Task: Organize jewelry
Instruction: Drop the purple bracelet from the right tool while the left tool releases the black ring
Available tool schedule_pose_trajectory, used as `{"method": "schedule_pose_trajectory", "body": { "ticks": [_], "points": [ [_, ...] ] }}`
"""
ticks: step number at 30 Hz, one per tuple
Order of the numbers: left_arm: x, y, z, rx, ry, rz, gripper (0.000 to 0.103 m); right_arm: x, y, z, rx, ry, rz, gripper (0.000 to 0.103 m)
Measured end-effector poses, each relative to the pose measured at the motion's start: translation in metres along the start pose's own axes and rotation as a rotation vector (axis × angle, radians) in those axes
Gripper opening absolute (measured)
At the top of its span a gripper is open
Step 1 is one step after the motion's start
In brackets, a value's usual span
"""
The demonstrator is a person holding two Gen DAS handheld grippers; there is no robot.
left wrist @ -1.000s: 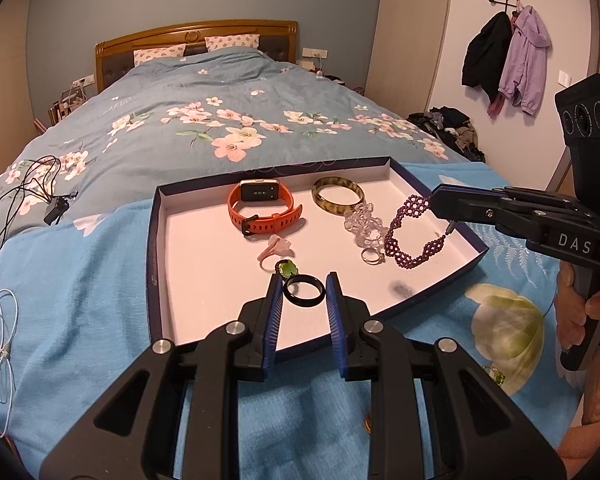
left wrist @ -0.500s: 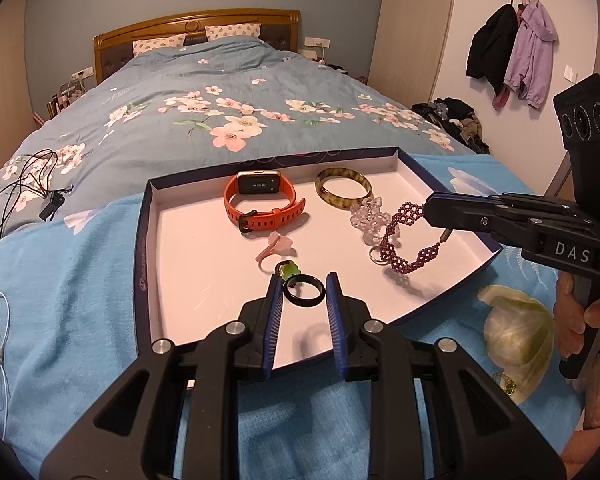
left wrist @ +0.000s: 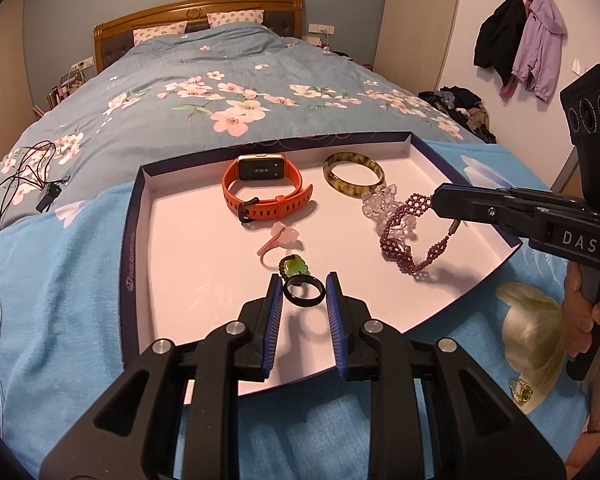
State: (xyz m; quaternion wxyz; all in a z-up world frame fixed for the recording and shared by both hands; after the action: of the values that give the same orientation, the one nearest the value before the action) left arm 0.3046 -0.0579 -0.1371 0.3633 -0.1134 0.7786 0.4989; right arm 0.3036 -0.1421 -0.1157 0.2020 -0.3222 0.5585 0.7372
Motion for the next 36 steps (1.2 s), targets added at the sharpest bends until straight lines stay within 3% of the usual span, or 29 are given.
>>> {"method": "schedule_pose_trajectory", "body": {
  "ticks": [24, 36],
  "points": [
    [-0.005, -0.018, 0.005, 0.008, 0.024, 0.008, 0.023, 0.006, -0.025, -0.028, 0.097, -0.059, 0.042, 0.006],
    [-0.008, 0.018, -0.006, -0.042, -0.023, -0.077, 0.046, 0.004, 0.003, -0.019, 0.090, -0.035, -0.012, 0.021]
  ]
}}
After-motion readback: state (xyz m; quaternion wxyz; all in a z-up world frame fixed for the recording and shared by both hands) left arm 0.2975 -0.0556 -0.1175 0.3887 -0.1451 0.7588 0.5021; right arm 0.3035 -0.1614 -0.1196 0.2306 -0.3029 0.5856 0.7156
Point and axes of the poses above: each gripper's, at about its wrist camera, not at the fingertips, and y roughly against the way its jaws point, z to its left, x to its underside, the point moved 9 cm from there along -y, roughly the way its jaws point, and after that the axes turned 12 degrees about x, right-handed, at the moved point
